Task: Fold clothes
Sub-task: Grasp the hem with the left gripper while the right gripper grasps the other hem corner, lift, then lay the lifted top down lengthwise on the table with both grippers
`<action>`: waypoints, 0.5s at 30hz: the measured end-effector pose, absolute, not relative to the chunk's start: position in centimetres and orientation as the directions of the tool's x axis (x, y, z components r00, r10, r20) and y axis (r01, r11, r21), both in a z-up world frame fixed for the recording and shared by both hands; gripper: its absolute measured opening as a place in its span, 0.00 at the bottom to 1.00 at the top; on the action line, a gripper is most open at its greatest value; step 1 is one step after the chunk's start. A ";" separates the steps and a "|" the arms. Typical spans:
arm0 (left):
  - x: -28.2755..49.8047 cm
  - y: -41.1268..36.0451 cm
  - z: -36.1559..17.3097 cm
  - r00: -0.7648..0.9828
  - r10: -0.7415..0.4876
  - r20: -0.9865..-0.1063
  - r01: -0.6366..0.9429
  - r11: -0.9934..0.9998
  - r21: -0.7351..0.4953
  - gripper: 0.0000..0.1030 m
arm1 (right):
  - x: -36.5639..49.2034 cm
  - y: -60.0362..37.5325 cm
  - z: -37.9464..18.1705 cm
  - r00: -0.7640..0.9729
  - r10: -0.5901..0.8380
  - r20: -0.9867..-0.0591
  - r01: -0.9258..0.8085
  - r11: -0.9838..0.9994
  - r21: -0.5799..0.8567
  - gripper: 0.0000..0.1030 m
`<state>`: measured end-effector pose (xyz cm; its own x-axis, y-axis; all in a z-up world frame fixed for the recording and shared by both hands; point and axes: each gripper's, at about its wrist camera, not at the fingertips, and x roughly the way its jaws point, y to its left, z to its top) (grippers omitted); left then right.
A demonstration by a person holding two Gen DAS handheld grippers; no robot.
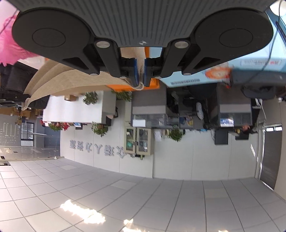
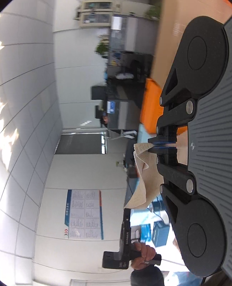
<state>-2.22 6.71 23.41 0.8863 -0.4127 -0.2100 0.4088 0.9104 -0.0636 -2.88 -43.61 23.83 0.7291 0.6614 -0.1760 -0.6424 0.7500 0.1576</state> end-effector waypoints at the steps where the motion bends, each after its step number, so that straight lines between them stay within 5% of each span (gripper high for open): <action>1: -3.2 7.0 21.7 0.861 -0.436 -0.262 0.427 0.899 -0.096 0.06 | -3.8 -44.1 21.9 0.706 0.672 -0.223 -0.630 0.740 0.235 0.03; 7: -7.4 7.4 9.3 0.650 -0.474 -0.594 0.416 0.876 -0.244 0.06 | -9.6 -45.2 9.2 0.499 0.701 -0.510 -0.469 0.713 0.522 0.03; 11: -9.3 7.2 1.1 0.485 -0.418 -0.768 0.388 0.890 -0.239 0.06 | -12.1 -44.8 4.1 0.421 0.649 -0.633 -0.408 0.759 0.507 0.03; 15: -9.8 6.5 -2.3 0.403 -0.417 -0.814 0.361 0.890 -0.278 0.09 | -13.8 -44.2 1.9 0.359 0.569 -0.740 -0.421 0.806 0.416 0.09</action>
